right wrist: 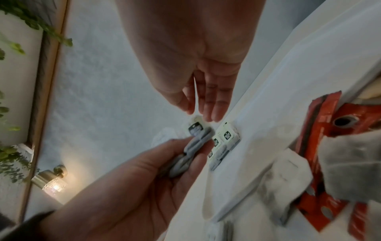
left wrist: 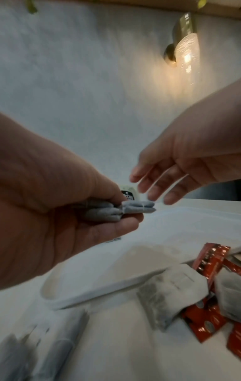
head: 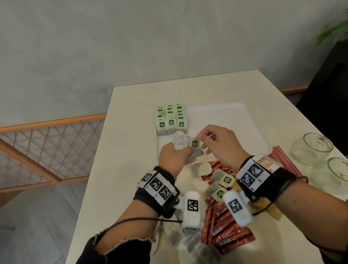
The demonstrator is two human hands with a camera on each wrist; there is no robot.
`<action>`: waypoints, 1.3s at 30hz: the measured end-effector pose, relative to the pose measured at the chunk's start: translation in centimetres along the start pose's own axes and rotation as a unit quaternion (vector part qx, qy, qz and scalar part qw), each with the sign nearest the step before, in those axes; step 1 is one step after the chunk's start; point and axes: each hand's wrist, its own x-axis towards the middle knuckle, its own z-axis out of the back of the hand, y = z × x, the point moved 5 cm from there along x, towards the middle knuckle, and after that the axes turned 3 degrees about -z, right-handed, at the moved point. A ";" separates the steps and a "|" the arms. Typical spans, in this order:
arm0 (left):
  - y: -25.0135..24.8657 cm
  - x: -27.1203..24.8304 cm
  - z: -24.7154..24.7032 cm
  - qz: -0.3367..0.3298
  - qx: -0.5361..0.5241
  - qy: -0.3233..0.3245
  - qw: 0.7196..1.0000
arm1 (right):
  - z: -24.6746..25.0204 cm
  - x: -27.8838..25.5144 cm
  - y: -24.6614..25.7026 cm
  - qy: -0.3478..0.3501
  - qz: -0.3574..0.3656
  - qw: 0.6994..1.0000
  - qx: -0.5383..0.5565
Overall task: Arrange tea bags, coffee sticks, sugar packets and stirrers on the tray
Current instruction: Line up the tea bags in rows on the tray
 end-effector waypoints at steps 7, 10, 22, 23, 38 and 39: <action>0.4 1.5 1.1 0.029 -0.039 0.024 0.999 | -1.5 2.9 -1.0 0.124 -0.020 0.992 -0.024; 0.5 2.4 1.9 0.032 -0.029 0.019 0.999 | -2.6 4.2 -1.2 0.133 -0.013 0.990 -0.033; 1.0 6.7 6.2 0.053 -0.048 -0.024 0.997 | -4.3 11.1 -4.7 0.111 -0.018 0.982 -0.148; 1.1 7.0 6.3 0.055 -0.048 -0.021 0.997 | -4.5 11.6 -4.7 0.109 -0.016 0.983 -0.146; 1.4 7.2 5.5 0.047 -0.065 -0.004 0.997 | -4.5 13.1 -4.2 0.047 -0.034 0.998 -0.031; 1.4 7.0 5.4 0.048 -0.065 -0.002 0.997 | -4.7 12.3 -3.7 0.074 -0.033 0.997 0.011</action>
